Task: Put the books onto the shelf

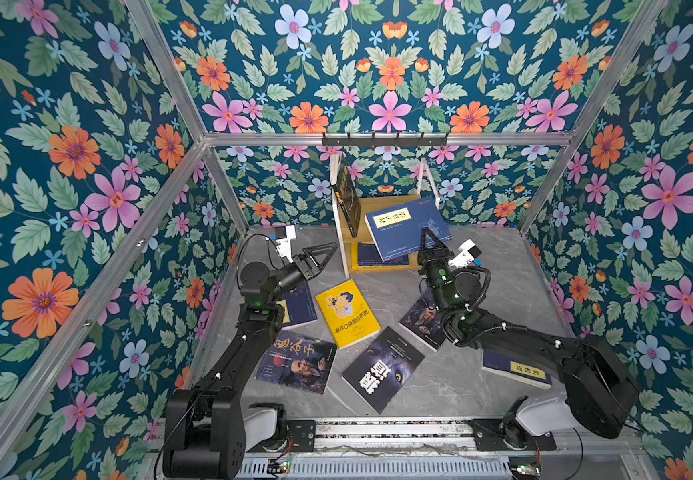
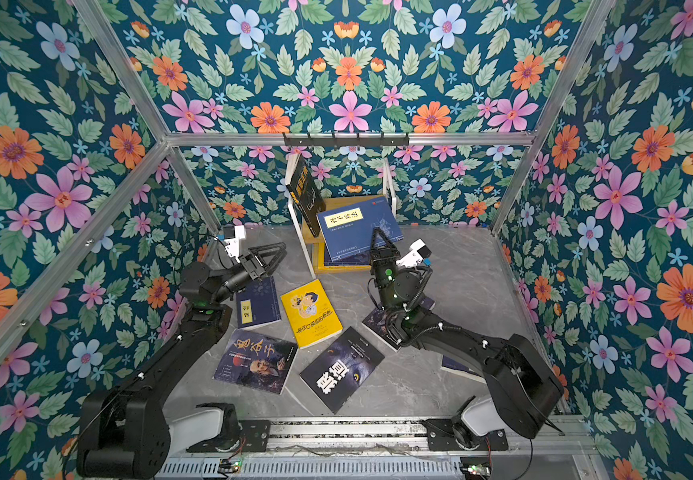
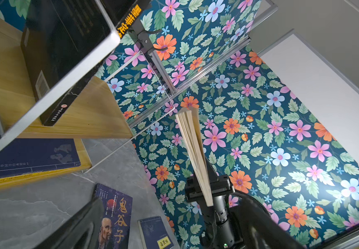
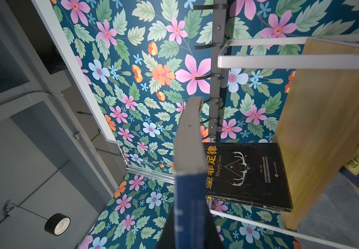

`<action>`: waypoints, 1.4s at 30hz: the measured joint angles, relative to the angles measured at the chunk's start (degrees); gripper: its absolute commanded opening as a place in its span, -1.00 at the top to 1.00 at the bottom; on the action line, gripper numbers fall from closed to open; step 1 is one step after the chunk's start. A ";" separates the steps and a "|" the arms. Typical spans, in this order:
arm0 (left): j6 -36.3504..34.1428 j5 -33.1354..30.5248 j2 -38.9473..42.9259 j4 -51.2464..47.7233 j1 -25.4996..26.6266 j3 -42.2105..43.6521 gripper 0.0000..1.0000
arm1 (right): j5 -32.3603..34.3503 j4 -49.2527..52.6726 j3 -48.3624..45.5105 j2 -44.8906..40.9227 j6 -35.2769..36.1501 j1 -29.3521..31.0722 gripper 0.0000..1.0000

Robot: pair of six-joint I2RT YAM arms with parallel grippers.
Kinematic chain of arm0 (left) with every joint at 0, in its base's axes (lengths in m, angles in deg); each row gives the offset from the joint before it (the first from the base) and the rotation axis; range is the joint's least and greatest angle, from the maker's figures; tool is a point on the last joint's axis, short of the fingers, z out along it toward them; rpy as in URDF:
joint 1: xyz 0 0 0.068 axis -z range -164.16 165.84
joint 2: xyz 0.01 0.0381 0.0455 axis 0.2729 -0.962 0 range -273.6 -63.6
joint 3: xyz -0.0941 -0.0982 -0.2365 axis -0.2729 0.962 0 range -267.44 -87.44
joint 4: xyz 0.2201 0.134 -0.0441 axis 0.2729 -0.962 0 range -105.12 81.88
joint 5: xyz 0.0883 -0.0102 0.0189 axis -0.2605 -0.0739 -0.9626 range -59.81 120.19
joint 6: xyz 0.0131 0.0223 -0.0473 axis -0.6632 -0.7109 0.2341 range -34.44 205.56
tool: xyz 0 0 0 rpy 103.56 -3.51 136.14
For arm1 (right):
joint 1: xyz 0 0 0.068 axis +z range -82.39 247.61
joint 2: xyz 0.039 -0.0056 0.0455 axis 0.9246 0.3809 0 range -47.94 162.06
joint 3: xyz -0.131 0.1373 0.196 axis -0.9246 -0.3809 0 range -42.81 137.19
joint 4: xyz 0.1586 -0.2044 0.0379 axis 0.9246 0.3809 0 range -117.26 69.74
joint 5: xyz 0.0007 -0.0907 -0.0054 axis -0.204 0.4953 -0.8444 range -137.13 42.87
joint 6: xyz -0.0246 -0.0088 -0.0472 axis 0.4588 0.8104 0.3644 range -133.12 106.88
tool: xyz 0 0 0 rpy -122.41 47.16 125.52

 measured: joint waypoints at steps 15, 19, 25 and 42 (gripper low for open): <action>5.18 2.82 -3.30 10.21 0.42 -1.77 -0.99 | -3.48 -4.24 3.34 5.70 0.35 0.72 1.00; 5.99 2.82 -3.93 11.17 0.61 -1.99 -1.00 | -3.48 -5.75 2.86 6.60 1.66 1.97 1.00; 6.03 2.62 -4.70 10.88 1.20 -2.34 -0.99 | -3.41 -8.26 3.17 11.32 1.38 3.39 1.00; -1.66 -0.15 -5.77 -7.26 4.28 -3.26 -0.90 | -2.97 -10.73 4.74 13.44 1.75 5.51 1.00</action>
